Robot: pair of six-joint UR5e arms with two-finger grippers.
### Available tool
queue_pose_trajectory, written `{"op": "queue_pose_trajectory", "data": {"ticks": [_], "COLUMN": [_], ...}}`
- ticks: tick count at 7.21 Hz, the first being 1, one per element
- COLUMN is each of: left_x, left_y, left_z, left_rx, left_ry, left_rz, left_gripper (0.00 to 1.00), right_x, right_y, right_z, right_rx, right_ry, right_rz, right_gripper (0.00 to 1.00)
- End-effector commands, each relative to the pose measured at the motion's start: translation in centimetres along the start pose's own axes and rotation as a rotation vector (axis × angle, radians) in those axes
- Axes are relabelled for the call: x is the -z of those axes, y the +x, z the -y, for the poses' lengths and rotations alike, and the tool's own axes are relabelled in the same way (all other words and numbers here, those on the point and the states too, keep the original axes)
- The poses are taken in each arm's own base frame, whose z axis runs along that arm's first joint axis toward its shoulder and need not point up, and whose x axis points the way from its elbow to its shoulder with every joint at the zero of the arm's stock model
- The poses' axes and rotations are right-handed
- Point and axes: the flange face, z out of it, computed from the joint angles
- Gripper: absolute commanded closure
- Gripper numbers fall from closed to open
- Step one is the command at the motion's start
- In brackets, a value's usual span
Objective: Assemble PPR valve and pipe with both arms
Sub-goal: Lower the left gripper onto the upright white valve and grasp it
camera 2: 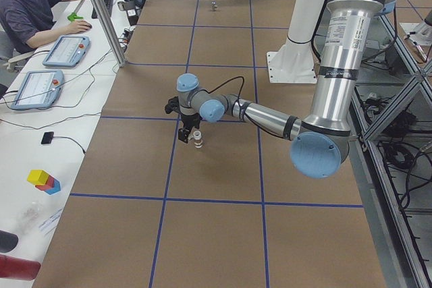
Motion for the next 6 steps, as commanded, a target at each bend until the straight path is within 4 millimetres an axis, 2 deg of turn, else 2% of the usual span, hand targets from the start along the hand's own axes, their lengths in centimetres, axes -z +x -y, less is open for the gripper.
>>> {"op": "queue_pose_trajectory", "data": {"ticks": [1, 6], "left_x": [-0.15, -0.85], "left_y": [-0.03, 0.23], "left_z": [-0.31, -1.07], "left_rx": [0.006, 0.024], "left_ry": [-0.007, -0.051], "left_rz": [-0.007, -0.091], "left_gripper": [0.01, 0.02], "right_x": [-0.04, -0.08], "right_y": [0.05, 0.1], "right_z": [-0.02, -0.06], "right_rx": [-0.001, -0.006], "right_ry": [-0.001, -0.005], "right_rz": [-0.001, -0.001], "right_gripper": [0.0, 0.0]}}
